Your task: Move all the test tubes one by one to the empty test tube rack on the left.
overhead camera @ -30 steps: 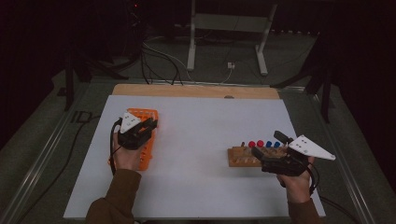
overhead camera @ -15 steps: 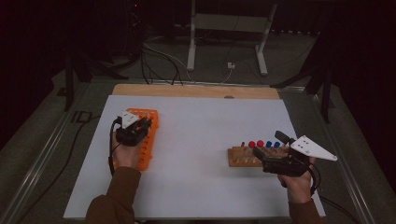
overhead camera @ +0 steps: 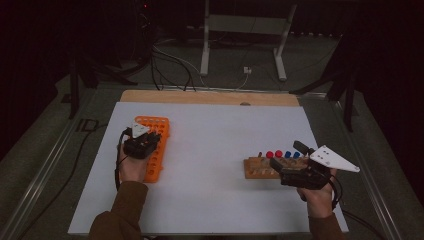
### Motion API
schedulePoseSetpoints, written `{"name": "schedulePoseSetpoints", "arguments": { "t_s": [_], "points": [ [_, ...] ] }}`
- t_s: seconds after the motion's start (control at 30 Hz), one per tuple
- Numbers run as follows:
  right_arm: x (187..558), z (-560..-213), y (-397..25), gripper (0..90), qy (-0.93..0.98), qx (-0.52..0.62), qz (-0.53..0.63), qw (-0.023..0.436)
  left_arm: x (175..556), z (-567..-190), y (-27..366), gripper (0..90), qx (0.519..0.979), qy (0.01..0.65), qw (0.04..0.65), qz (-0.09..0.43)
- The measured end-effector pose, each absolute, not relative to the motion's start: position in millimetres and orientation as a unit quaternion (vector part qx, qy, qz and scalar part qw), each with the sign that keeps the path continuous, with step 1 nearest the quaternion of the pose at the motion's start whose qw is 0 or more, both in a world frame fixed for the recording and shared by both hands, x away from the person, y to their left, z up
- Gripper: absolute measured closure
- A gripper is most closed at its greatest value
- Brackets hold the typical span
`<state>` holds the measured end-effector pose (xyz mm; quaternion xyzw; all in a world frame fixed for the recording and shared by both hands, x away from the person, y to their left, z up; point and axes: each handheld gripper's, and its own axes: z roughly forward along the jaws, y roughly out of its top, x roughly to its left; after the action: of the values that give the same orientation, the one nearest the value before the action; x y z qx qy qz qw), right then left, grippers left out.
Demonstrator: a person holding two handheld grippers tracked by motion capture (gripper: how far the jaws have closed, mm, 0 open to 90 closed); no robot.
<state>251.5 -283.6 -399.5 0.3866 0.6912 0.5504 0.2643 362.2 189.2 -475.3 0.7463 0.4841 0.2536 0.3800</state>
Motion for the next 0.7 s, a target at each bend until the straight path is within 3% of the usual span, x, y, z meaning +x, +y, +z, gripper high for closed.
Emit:
{"name": "schedulePoseSetpoints", "arguments": {
  "t_s": [0.53, 0.7],
  "points": [
    [251.6, -399.9, -283.9, 0.0, 0.691, 0.387, 0.551, 0.263, 365.5, -476.8, 180.7, 77.2, 0.775, 0.490, 0.319, 0.241],
    [251.3, -399.3, -285.0, 0.0, 0.690, 0.389, 0.551, 0.264, 365.5, -478.3, 182.3, 77.1, 0.769, 0.496, 0.326, 0.237]
  ]
}}
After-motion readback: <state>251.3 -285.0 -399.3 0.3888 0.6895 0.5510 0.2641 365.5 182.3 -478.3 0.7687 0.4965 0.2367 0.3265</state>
